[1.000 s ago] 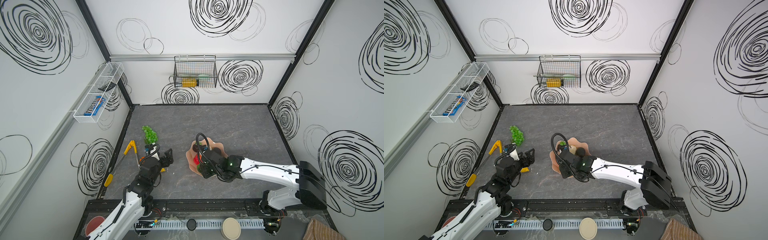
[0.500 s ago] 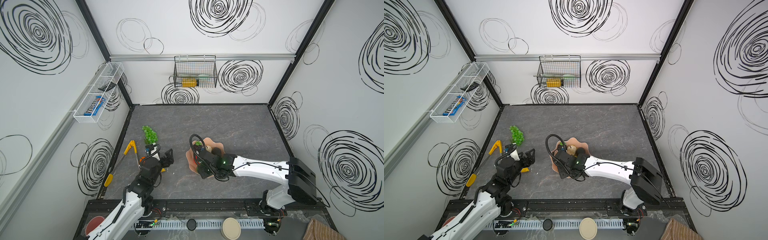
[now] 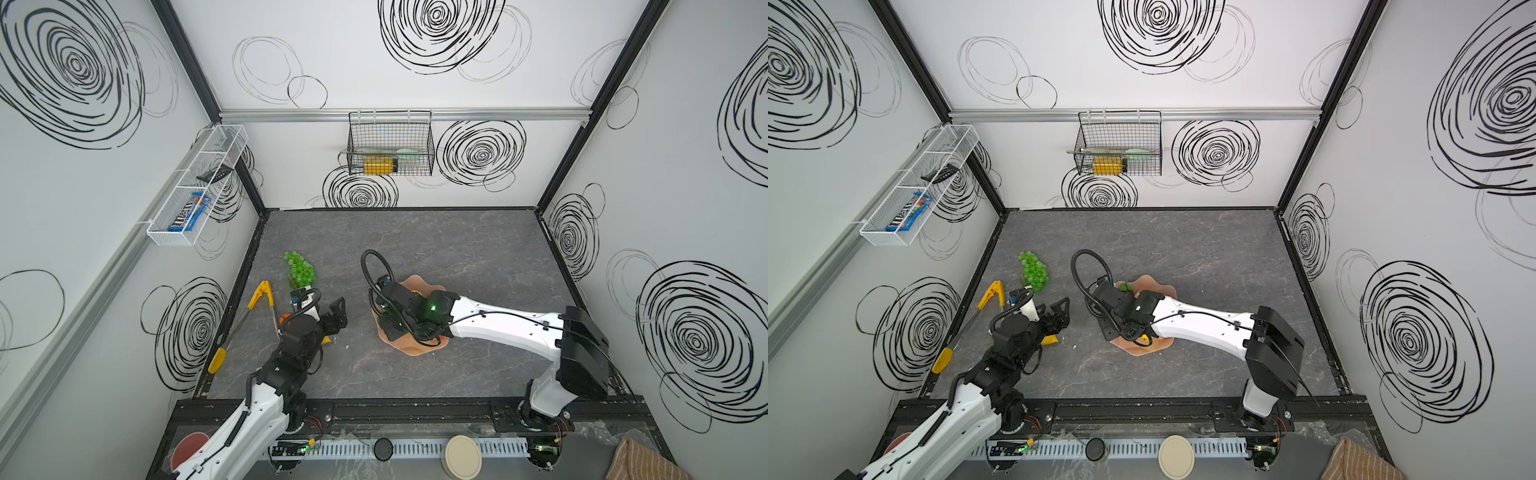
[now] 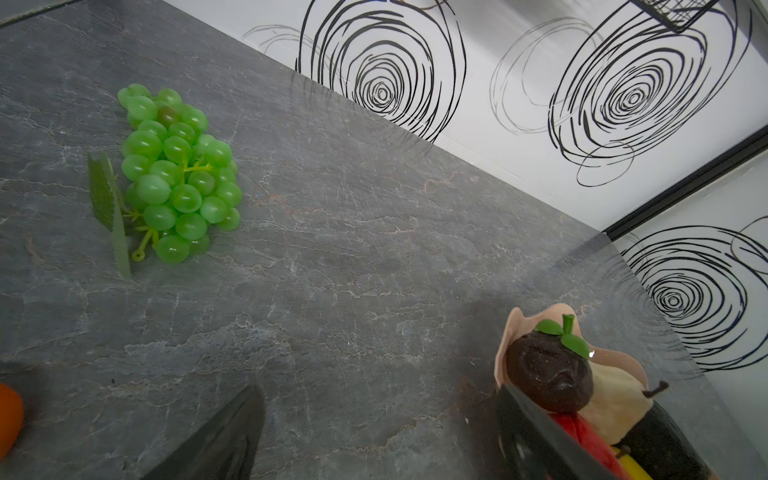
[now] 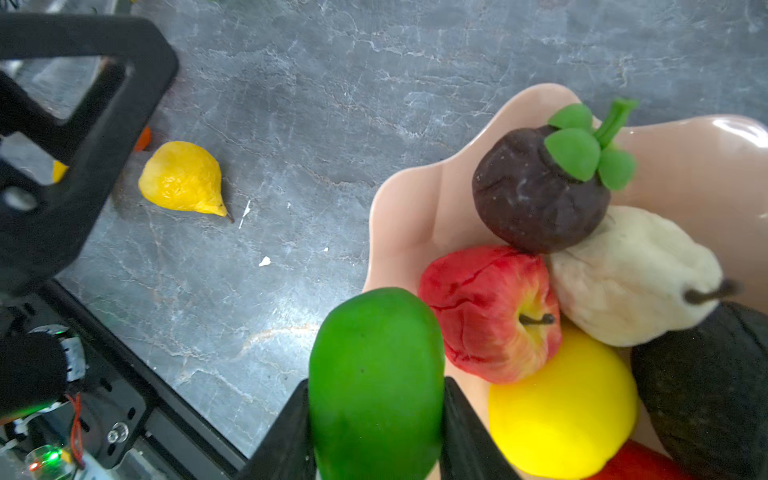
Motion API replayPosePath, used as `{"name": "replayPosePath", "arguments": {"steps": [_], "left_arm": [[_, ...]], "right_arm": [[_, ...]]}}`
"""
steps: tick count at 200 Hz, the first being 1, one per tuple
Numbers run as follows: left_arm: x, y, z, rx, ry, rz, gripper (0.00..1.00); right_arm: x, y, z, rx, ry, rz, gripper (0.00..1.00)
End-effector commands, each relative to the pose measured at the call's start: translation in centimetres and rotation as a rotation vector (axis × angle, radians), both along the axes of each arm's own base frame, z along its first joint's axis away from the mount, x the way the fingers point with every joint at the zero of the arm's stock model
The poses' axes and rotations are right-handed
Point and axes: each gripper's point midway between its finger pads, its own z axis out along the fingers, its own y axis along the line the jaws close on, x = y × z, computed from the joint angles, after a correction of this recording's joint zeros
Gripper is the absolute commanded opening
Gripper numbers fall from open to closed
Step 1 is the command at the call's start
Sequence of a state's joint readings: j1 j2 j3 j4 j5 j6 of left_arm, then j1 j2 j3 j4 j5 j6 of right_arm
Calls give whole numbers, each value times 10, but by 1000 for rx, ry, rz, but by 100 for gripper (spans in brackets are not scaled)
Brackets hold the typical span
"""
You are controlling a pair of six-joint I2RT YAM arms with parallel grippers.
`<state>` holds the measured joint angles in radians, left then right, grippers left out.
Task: Place and organize the fake fruits in the fruit bowl
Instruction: 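Carry the green lime with the right gripper over the bowl and lower it, then set the lime in the bowl beside the apple and open the right gripper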
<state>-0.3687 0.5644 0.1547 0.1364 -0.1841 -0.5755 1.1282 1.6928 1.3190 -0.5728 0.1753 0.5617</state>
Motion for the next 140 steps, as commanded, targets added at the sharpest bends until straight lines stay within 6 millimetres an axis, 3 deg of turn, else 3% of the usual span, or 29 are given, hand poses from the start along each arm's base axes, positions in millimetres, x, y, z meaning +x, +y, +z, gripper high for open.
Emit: {"name": "replayPosePath", "arguments": {"steps": [1, 67, 140], "left_arm": [[2, 0, 10, 0, -46, 4, 91], [1, -2, 11, -1, -50, -3, 91], [0, -4, 13, -2, -53, -6, 92]], "right_arm": [[10, -8, -2, -100, -20, -1, 41], [28, 5, -14, -158, -20, -11, 41], [40, 4, -23, -217, -53, -40, 43]]}}
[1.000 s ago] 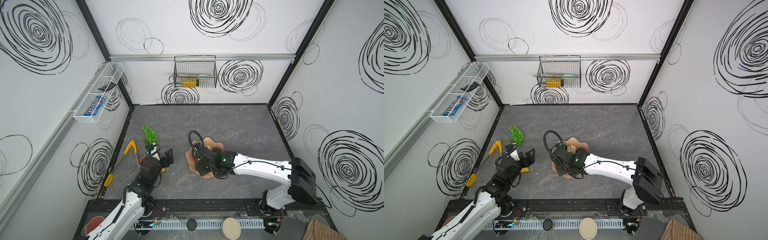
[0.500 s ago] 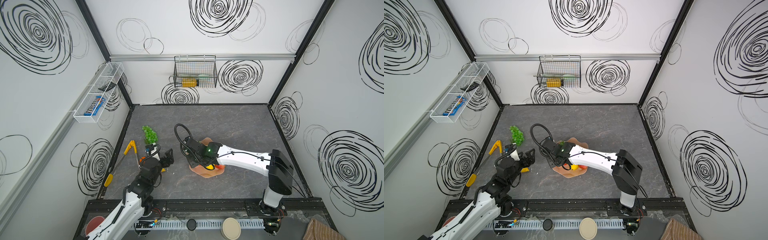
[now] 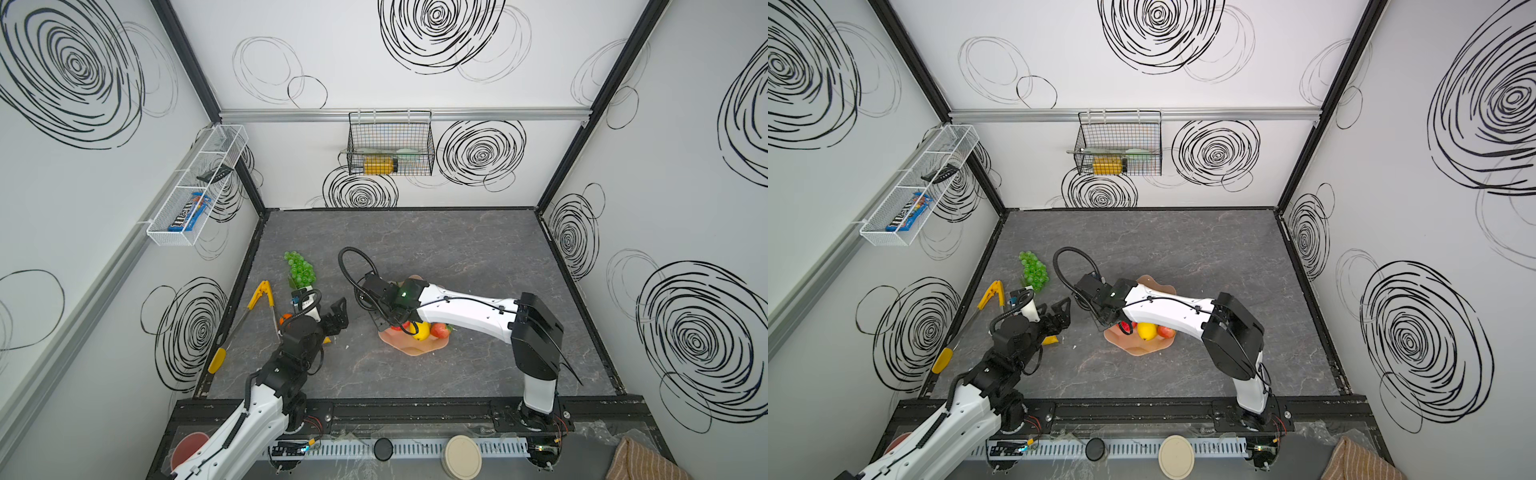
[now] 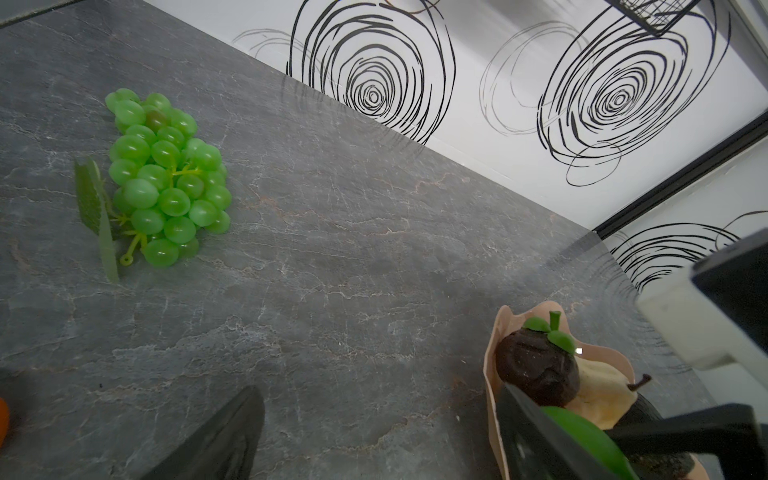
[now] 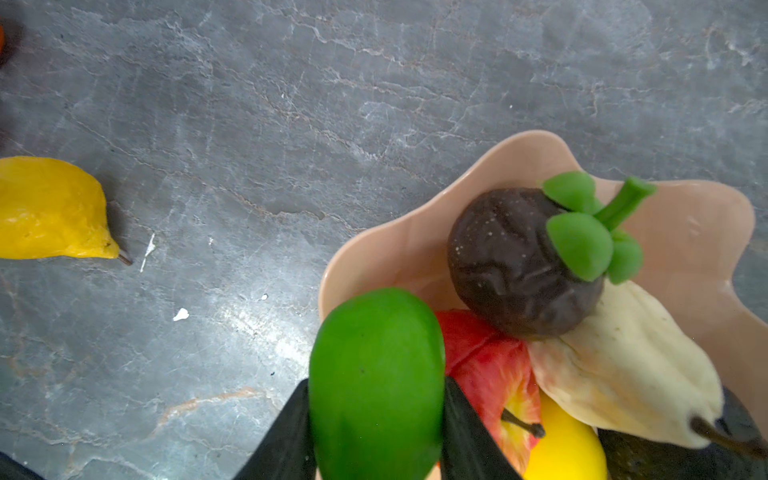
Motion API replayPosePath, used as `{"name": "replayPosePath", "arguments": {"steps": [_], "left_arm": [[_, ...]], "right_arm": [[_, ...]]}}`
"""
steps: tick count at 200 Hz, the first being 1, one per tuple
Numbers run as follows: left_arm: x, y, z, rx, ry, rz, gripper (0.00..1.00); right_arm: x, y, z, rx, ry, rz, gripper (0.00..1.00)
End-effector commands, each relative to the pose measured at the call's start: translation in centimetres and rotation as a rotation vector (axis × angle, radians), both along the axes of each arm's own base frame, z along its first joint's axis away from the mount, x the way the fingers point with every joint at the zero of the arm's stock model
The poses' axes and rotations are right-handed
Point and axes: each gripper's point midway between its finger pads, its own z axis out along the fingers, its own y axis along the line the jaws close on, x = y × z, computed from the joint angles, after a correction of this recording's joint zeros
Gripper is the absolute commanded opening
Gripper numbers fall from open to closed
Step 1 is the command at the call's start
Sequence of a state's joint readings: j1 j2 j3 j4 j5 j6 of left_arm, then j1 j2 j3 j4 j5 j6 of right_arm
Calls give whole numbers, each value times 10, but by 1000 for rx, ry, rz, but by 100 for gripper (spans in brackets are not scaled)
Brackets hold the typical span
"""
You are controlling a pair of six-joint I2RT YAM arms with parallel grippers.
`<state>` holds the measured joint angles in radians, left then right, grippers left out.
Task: Place and organize the fake fruits in the fruit bowl
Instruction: 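Set the lime in the bowl beside the apple and open the right gripper, then withdraw the right gripper while the left gripper closes on a yellow lemon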
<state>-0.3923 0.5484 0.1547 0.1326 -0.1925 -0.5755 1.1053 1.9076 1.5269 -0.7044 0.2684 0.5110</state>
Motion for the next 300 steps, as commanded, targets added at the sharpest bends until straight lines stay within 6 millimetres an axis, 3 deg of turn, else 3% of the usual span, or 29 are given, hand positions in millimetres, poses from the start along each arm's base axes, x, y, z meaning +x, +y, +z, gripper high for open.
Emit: {"name": "replayPosePath", "arguments": {"steps": [1, 46, 107, 189, 227, 257, 281, 300], "left_arm": [[2, 1, 10, 0, -40, 9, 92], [2, 0, 11, 0, -41, 9, 92], [2, 0, 11, 0, -42, 9, 92], [2, 2, 9, 1, -38, 15, 92], [4, 1, 8, -7, -33, 4, 92], [6, -2, 6, -2, -12, -9, 91], [8, -2, 5, 1, 51, 14, 90], [8, 1, 3, 41, 136, 74, 90]], "right_arm": [[7, -5, 4, -37, -25, -17, 43], [8, -5, -1, -52, -36, -19, 55], [6, 0, 2, -37, -43, -1, 59], [3, 2, 27, 21, -73, 10, 71], [-4, -1, 48, 57, -106, 31, 75], [-16, -9, 84, 158, -249, 85, 76], [-30, -26, 112, 266, -315, 134, 76], [-41, -44, 122, 334, -376, 187, 76]]}}
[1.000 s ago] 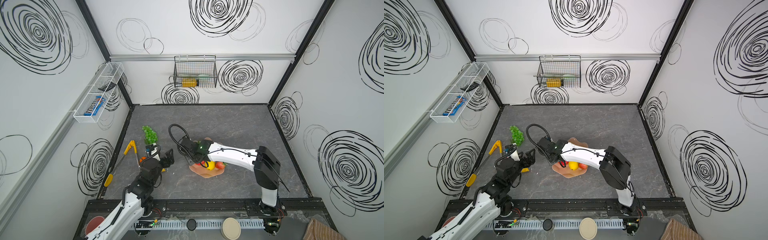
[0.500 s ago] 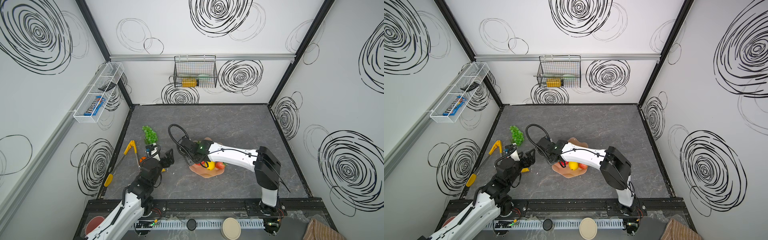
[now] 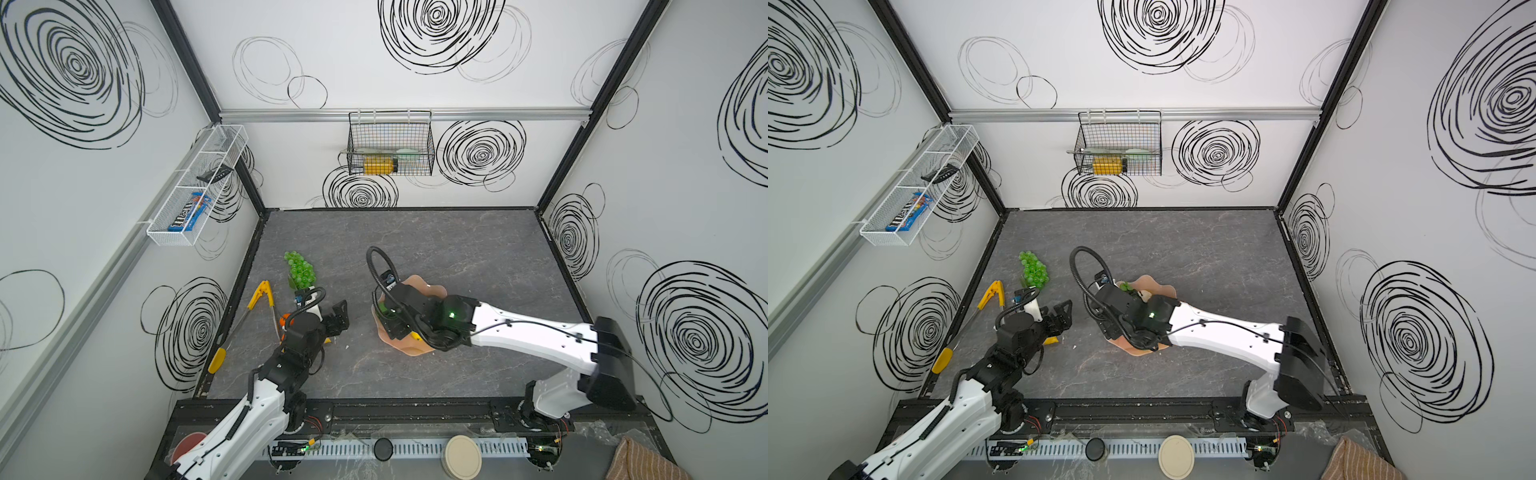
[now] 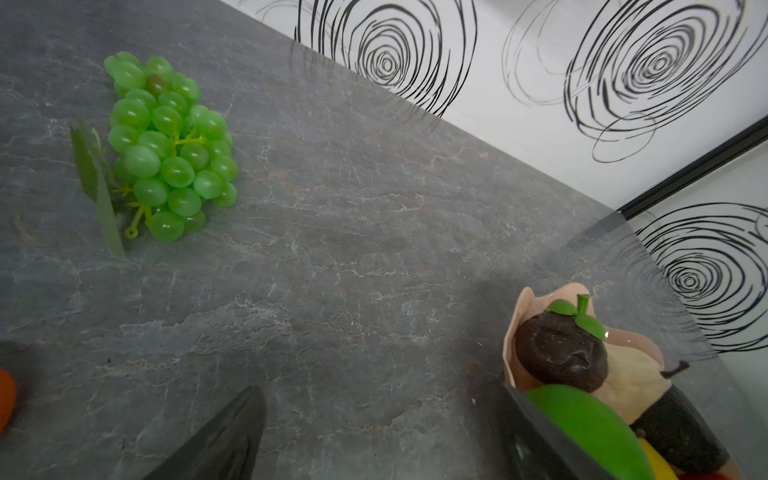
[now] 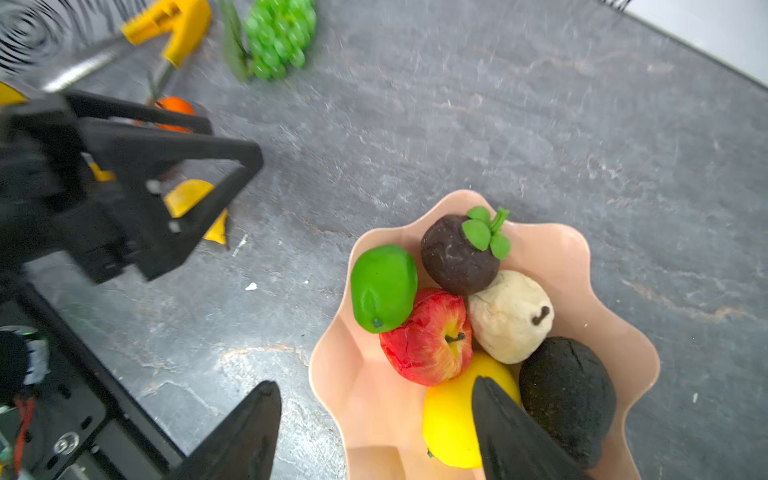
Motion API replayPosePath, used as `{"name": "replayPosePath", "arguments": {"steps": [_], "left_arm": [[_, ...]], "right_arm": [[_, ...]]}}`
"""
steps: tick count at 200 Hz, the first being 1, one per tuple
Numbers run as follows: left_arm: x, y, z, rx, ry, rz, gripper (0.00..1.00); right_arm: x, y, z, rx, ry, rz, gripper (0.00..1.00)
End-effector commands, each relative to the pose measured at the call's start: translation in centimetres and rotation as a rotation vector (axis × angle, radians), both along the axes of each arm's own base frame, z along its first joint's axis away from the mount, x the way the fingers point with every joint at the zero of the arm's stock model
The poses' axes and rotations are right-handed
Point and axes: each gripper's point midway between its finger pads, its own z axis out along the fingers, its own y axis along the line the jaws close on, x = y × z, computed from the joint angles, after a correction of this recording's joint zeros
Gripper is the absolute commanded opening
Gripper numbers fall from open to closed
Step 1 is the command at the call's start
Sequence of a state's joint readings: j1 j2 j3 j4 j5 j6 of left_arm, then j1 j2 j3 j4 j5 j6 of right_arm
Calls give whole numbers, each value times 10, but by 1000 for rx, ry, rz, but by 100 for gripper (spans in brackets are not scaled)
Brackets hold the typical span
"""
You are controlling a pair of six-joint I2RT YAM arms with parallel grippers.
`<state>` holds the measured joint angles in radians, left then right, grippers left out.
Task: Place and organize the fake fruits in the fruit bowl
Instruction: 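Withdraw the right gripper while the left gripper closes on a yellow lemon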
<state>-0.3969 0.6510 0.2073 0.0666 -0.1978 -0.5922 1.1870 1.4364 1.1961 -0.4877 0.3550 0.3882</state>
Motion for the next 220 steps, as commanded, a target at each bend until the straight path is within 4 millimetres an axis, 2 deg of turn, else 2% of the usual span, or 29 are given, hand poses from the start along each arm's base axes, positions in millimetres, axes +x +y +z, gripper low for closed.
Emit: {"name": "replayPosePath", "arguments": {"steps": [1, 43, 77, 95, 128, 155, 187, 220], "left_arm": [[6, 2, 19, 18, 33, 70, 91], [-12, 13, 11, 171, 161, 172, 94], [-22, 17, 13, 141, 211, 186, 94], [-25, 25, 7, 160, 267, 211, 94], [-26, 31, -13, 127, 351, 255, 94], [-28, 45, -39, 76, 431, 298, 94], [-26, 46, -53, 66, 482, 301, 92], [-35, 40, -70, 48, 534, 275, 88]], "right_arm": [[-3, -10, 25, 107, -123, 54, 76], [-11, -62, 22, 231, -204, -4, 79], [-14, -94, 11, 309, -258, -52, 81], [-16, -108, 0, 351, -270, -62, 81], [-17, -126, -14, 409, -266, -74, 82], [-14, -139, -25, 417, -258, -95, 83], [-14, -147, -24, 494, -247, -116, 83], [-14, -148, -23, 515, -245, -114, 84]]}}
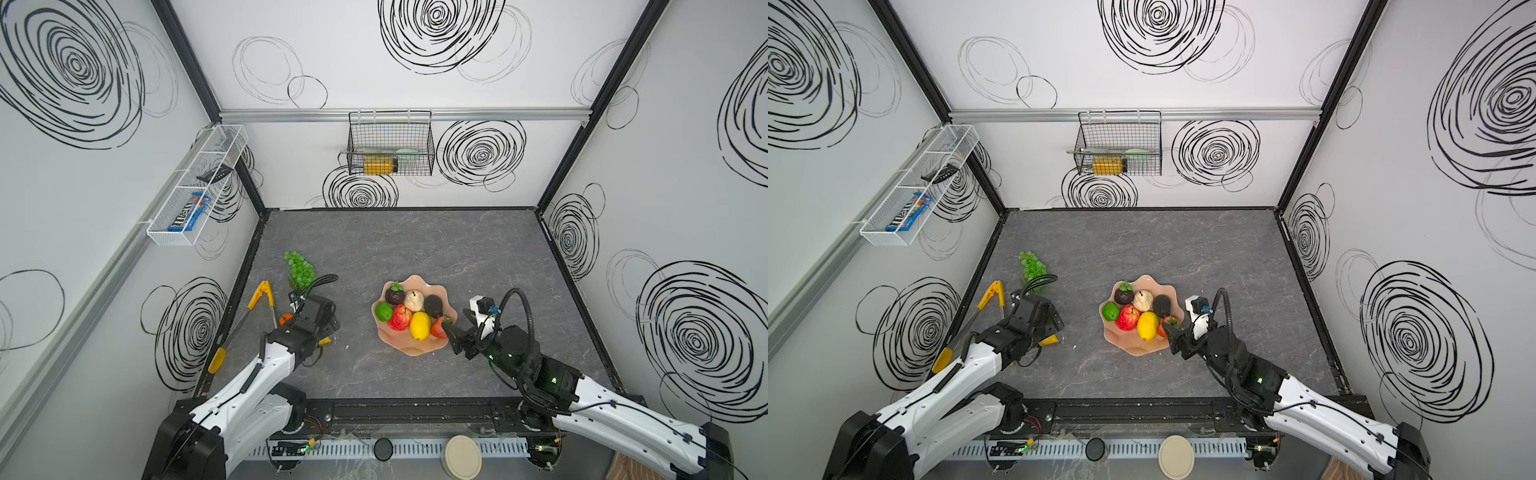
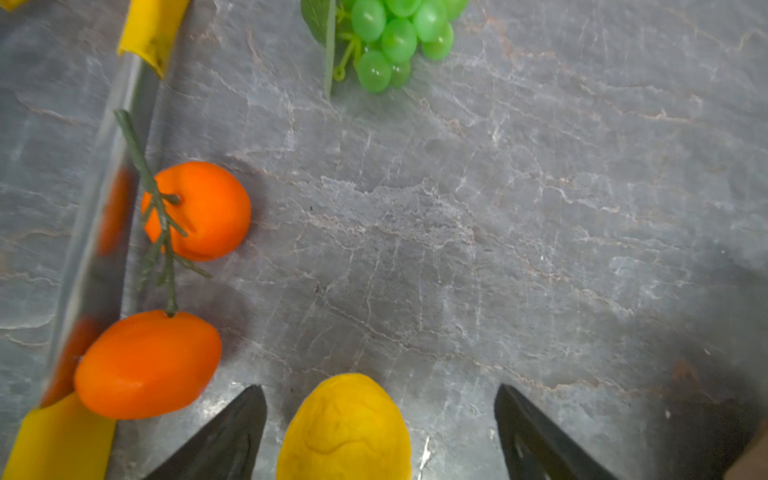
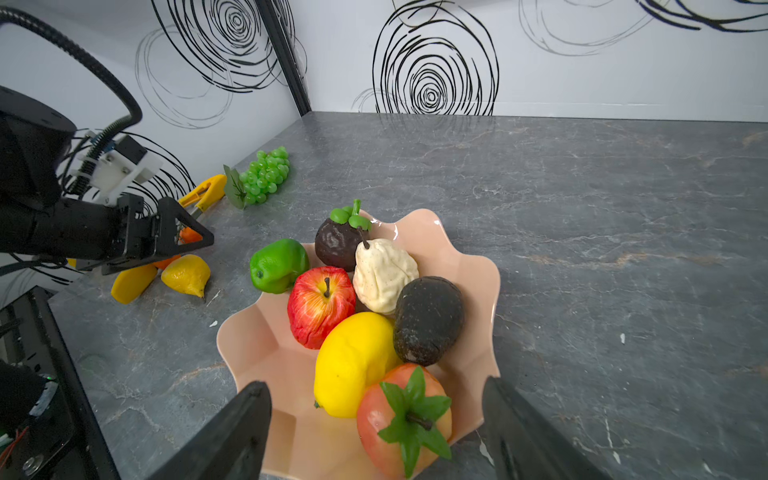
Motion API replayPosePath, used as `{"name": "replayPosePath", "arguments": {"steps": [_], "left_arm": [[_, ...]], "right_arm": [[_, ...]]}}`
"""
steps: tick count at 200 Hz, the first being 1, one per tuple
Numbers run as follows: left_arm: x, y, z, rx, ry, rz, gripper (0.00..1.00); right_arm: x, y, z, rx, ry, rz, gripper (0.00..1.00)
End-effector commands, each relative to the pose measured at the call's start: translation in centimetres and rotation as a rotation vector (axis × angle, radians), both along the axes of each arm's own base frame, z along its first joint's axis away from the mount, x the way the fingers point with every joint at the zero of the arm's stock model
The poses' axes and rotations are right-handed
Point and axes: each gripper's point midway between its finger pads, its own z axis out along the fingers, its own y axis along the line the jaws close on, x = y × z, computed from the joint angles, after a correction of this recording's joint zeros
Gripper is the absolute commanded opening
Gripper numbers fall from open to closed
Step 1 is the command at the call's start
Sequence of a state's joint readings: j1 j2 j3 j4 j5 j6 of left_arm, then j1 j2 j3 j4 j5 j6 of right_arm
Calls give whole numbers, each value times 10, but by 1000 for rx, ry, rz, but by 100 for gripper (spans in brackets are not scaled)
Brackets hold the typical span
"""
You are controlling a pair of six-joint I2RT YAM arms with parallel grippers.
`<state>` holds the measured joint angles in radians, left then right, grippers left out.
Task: Place and organize the fake fruits in the fruit bowl
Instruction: 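Withdraw the right gripper while the left gripper closes on a yellow lemon, then lift the yellow lemon with the left gripper toward the right gripper over the bowl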
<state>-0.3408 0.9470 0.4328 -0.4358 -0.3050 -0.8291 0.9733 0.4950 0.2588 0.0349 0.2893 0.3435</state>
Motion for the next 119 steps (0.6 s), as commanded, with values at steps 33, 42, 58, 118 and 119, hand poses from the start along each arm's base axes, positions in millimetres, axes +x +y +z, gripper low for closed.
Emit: {"name": "replayPosePath", "arguments": {"steps": [33, 42, 58, 118, 119], "left_arm": [[-10, -8, -25, -60, 50, 0, 84], [-11, -8, -28, -60, 55, 0, 82], [-12, -9, -32, -68, 56, -3, 78], [-5, -18, -32, -120, 11, -25, 58], [-5, -18, -32, -122, 9, -26, 58]], "right_arm": [[-2, 8, 9, 59, 0, 41, 84], [-2, 9, 8, 58, 3, 45, 84], [-2, 9, 8, 58, 4, 47, 84], [1, 9, 7, 41, 14, 38, 84], [1, 9, 7, 41, 15, 39, 84]]}}
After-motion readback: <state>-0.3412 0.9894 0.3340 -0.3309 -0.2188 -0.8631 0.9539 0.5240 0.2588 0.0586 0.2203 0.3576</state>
